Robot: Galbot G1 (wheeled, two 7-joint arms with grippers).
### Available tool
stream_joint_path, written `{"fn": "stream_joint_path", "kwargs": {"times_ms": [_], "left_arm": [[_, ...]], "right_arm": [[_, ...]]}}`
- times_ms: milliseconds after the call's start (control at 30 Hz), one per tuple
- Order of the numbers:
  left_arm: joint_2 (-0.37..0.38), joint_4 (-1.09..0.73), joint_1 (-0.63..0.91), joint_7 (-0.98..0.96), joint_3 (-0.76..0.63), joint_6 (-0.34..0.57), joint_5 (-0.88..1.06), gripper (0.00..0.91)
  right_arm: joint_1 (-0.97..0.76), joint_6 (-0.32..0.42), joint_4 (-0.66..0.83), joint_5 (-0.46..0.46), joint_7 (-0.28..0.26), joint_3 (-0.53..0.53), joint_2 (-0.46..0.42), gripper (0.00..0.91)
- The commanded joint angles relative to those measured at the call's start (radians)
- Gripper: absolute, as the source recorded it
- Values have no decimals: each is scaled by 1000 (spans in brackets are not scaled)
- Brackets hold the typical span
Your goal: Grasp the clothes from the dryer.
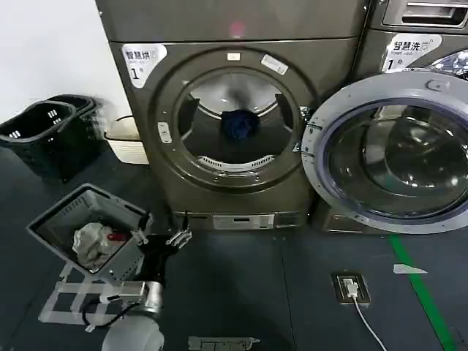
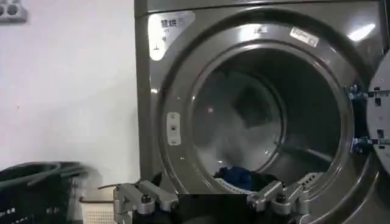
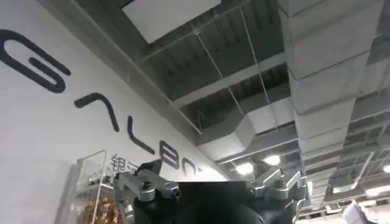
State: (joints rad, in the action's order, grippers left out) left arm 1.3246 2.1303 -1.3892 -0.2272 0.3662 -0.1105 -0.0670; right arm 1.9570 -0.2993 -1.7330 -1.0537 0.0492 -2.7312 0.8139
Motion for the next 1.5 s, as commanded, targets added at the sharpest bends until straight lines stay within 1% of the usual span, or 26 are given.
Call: {"fn": "stream_joint_path", "kwargs": {"times_ms": [33,267,633,833,967,1167,1233,1400,1500], "left_arm": [[-8,0,2,3,-1,-2,-2,907],[7,0,9,12,3,10,13,907],[4,6,9,19,-1,8,10,907],[4,11,11,23,2,10,8,907],[3,8,14,38,0,29,14,907],[11,2,27,39,-1,31,14,907],[11,-3,34,37,2,31,12,907],[15,-17,49,36,1,29,10,907],[17,-19,56,37,-3,28,9,907]], "right_arm": [[-4,1,-1,-1,0,0,1,907],[-27,1,-16,-2,-4,17,16,907],[-26,2,-16,-1,-3,18,13,907],[-18,38,-24,-3,-21,19,14,907],[-15,41,-23,-5,-33,13,15,907],[-9,49,-23,-6,-33,4,15,907],[-9,71,-25,-6,-41,8,18,907],[-5,87,-37,-11,-57,11,22,907],[-2,89,-49,-22,-54,8,18,907]]}}
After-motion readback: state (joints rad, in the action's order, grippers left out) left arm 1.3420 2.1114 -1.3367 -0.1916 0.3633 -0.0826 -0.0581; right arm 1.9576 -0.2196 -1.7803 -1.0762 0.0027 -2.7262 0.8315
